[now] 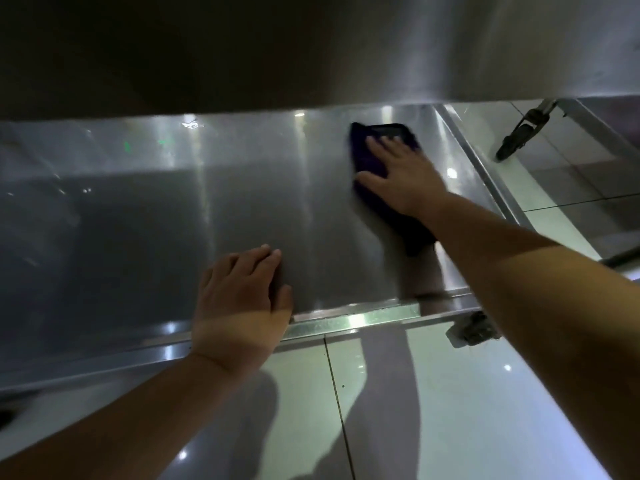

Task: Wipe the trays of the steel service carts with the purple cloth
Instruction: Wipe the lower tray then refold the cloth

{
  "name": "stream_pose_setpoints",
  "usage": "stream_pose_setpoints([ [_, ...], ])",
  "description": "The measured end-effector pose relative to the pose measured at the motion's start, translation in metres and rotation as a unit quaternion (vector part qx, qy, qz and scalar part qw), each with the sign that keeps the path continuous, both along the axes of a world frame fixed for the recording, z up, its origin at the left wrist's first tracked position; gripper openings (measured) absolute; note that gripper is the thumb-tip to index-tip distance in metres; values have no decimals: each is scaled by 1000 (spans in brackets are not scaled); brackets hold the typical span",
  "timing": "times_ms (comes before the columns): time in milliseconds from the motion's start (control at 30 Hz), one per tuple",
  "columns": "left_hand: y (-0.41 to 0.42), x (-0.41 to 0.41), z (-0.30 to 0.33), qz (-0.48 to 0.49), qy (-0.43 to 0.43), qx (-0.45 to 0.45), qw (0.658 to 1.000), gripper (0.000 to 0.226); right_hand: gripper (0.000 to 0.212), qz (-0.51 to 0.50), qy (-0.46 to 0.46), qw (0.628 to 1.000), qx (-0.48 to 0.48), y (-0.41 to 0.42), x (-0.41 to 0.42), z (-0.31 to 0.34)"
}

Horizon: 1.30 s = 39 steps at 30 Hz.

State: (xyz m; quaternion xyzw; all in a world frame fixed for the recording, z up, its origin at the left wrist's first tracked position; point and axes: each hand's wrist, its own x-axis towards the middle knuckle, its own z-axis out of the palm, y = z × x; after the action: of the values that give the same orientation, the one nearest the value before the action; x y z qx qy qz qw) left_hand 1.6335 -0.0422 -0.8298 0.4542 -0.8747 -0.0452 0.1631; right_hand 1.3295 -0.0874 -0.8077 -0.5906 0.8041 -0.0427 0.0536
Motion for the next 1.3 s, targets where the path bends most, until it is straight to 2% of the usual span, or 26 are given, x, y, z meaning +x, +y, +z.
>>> stream_pose_setpoints([
  [100,1,-1,1,3,-11,15,1000,61,70,-99,0,995,10,30,-53,7],
  [233,3,-4,1,11,-15,27,999,66,68,-146,14,989,9,61,-71,9],
  [467,3,-2,5,11,-53,52,997,57,66,-170,-3,985,1,133,-33,12],
  [600,5,-2,9,18,-35,56,998,50,68,-198,-7,980,35,187,2,14],
  [667,5,-2,14,16,-29,73,997,43,70,-202,-9,979,-8,208,25,11],
  [767,10,2,29,9,0,78,997,32,85,-196,-9,979,-58,227,68,1],
  [867,15,5,42,-29,-70,81,994,35,87,-146,12,989,-33,225,107,-10],
  [967,17,20,52,-82,-104,110,985,43,84,-62,60,996,4,210,146,-13],
  [1033,14,44,61,-106,-140,94,980,43,85,-4,82,996,19,200,173,-14],
  [1200,6,145,89,-210,-190,46,958,40,106,172,113,978,16,164,237,-8],
  [1300,12,220,99,-191,-173,22,966,32,111,256,133,957,42,135,280,3],
])
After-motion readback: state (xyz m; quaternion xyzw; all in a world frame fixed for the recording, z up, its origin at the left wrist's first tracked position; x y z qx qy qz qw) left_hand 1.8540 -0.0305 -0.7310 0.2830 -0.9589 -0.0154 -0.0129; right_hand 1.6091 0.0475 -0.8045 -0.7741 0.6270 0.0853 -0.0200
